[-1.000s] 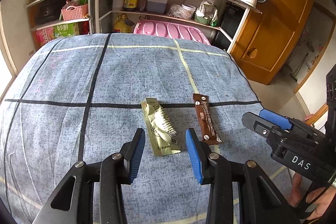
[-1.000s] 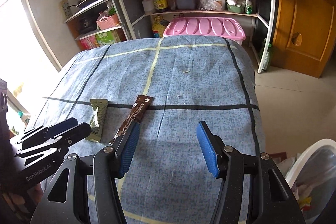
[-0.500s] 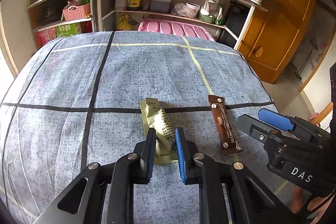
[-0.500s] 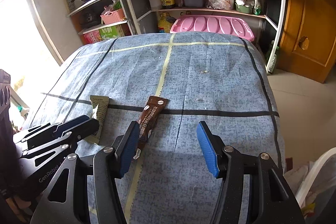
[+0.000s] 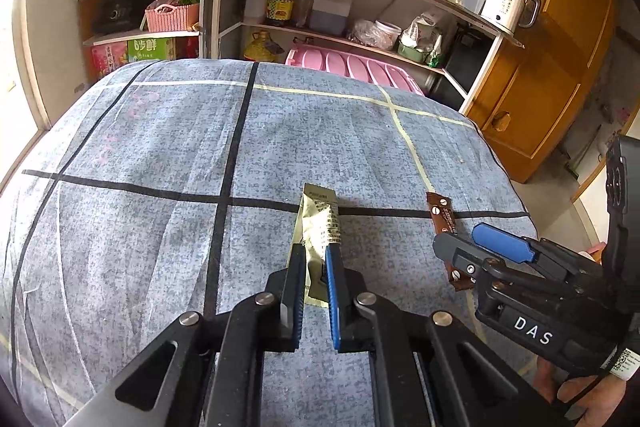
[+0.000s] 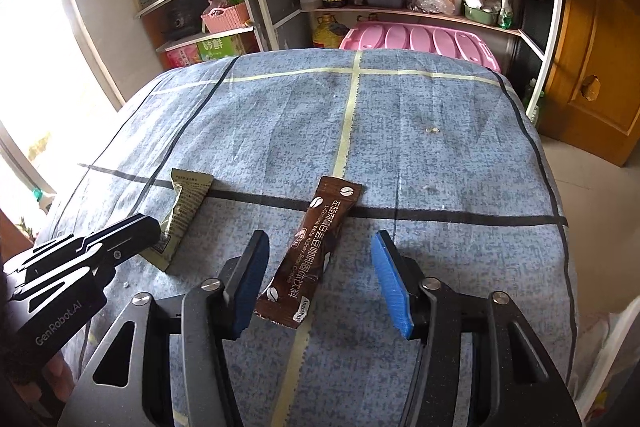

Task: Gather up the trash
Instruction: 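Grasp the brown coffee bar wrapper with the right tool while the left tool grasps the khaki wrapper, then carry the brown bar wrapper and khaki wrapper in both tools over the bin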

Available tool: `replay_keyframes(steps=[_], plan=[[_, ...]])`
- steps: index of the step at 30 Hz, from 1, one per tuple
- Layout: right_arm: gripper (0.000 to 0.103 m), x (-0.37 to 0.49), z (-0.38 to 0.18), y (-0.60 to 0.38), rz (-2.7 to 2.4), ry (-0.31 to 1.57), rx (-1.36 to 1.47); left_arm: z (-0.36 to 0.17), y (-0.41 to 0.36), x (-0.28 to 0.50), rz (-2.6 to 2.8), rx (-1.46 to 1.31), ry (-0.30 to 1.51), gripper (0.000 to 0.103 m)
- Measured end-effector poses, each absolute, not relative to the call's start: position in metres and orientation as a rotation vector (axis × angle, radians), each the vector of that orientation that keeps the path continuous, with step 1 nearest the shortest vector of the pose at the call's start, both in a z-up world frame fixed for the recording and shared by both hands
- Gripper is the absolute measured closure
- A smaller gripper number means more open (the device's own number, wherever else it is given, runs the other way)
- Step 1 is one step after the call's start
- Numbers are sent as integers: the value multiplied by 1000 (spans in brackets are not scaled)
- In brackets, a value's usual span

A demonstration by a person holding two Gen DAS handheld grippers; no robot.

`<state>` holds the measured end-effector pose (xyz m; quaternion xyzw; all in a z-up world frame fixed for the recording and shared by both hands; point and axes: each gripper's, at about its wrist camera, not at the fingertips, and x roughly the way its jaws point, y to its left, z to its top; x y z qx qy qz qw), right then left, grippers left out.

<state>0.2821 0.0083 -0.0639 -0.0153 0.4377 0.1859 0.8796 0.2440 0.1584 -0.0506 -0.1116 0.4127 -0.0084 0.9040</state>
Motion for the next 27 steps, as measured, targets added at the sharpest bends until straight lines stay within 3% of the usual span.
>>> replay_keyframes(steps=[5, 13, 16, 27], plan=[[79, 283, -68, 5, 361, 925, -25, -53, 157, 246, -30, -238, 859, 93], [80, 283, -66, -3, 361, 913, 9, -52, 151, 249, -72, -242, 851, 92], [80, 283, -66, -2, 362, 912, 10, -55, 146, 254, -54, -220, 862, 78], [80, 285, -67, -6, 370, 912, 39, -64, 138, 268, -13, -162, 873, 78]])
